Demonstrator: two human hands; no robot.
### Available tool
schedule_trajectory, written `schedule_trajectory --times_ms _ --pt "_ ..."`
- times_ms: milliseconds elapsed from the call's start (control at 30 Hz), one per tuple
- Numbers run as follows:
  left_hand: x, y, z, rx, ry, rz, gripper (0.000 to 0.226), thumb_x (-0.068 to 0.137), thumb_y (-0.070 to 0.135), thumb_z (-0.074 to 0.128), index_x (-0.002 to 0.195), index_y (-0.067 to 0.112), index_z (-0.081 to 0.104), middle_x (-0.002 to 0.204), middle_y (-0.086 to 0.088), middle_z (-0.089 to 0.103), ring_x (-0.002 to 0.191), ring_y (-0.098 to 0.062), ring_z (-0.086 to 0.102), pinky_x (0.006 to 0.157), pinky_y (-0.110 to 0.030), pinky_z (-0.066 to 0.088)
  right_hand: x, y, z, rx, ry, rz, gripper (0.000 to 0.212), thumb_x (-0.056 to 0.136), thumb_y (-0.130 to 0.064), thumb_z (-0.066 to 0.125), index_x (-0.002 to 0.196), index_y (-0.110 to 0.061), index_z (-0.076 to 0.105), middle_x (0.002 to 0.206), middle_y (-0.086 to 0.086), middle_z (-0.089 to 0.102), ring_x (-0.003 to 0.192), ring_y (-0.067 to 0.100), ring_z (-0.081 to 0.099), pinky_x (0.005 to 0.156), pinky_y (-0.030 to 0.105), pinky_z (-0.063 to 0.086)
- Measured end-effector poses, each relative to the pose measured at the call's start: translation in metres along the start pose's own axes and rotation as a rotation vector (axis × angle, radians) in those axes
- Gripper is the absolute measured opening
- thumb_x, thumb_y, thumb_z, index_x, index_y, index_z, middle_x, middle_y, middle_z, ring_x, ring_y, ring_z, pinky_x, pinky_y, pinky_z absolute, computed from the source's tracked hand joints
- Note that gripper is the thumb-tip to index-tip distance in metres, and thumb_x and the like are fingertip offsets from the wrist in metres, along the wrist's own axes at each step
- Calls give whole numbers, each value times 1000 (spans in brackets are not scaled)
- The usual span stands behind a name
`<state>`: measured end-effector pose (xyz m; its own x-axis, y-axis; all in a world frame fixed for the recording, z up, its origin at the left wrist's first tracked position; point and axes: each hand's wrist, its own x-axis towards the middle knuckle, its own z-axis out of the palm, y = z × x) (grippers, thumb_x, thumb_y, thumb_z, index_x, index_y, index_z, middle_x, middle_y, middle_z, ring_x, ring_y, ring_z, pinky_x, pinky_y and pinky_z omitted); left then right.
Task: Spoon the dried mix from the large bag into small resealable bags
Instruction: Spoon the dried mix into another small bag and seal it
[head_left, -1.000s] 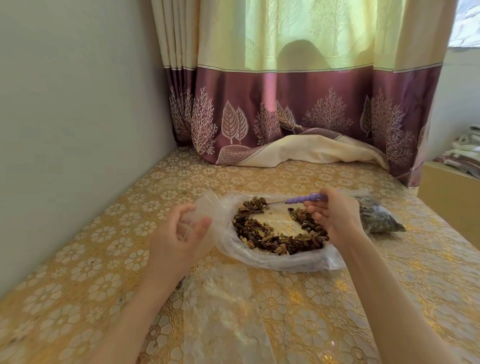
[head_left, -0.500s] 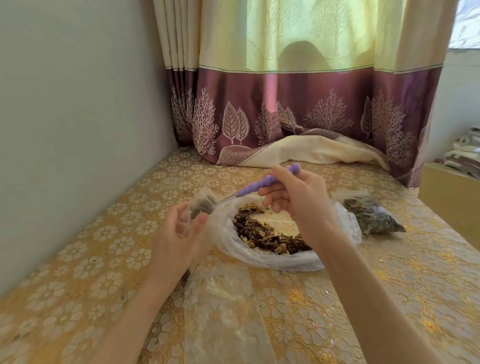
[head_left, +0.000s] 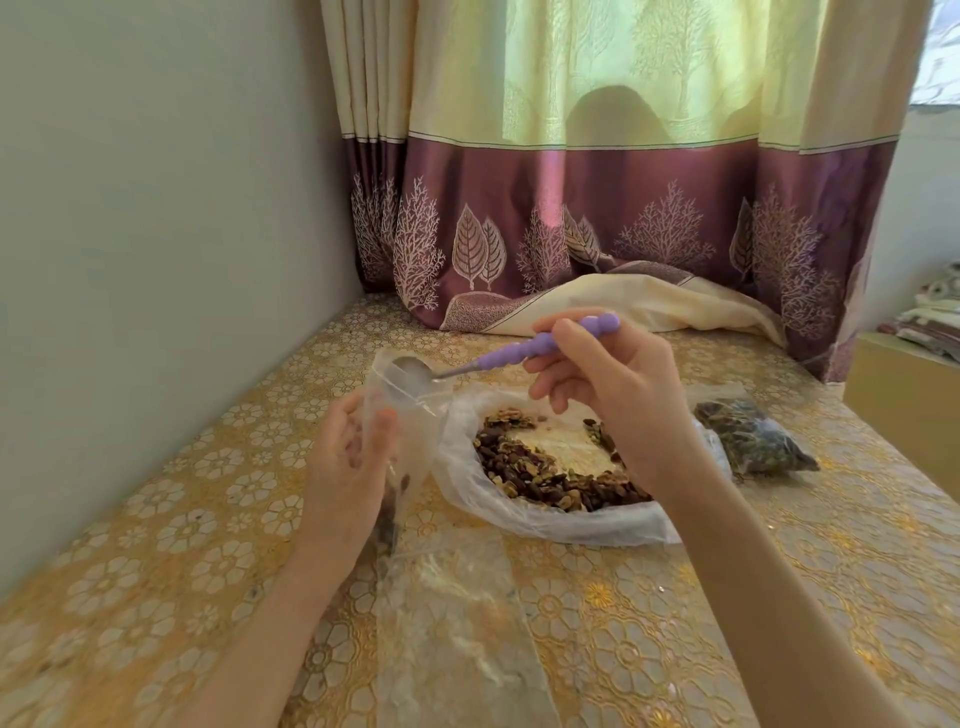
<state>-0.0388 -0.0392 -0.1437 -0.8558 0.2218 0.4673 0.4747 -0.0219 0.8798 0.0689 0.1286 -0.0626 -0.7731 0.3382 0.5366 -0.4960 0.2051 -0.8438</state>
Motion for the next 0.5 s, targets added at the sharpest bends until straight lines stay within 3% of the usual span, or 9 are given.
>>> schedule_trajectory --times_ms 100,267,333,433,500 --pt "0 2 -2 -17 6 -8 63 60 88 41 100 39 50 83 22 66 65 5 59 56 -11 48 -1 2 -10 -61 170 -59 30 100 -14 46 77 -4 62 77 9 75 53 17 57 48 23 47" --pt "-1 2 -1 28 -1 -30 50 68 79 41 99 41 52 86 28 65 71 0 62 56 -15 50 -3 14 -34 -144 405 -60 37 100 -21 45 70 -9 61 63 0 72 47 12 55 42 18 43" --pt "-1 1 -1 29 -1 -39 58 65 83 40 101 39 54 84 26 65 71 -1 62 56 -14 51 -4 23 -45 -218 466 -4 37 100 -22 46 67 -14 60 57 -4 69 45 8 54 42 16 42" --pt "-1 -1 -1 15 11 -40 70 64 86 41 106 32 56 71 26 63 65 6 59 55 -10 47 -11 43 -59 -344 516 96 35 100 -27 45 70 -14 58 63 -1 71 48 13 56 49 21 42" --pt "0 -2 -1 21 17 -42 66 65 84 41 103 33 56 69 23 63 62 7 58 53 -12 46 -17 55 -66 -399 518 149 35 100 -30 44 73 -14 58 69 3 73 51 19 57 54 26 41"
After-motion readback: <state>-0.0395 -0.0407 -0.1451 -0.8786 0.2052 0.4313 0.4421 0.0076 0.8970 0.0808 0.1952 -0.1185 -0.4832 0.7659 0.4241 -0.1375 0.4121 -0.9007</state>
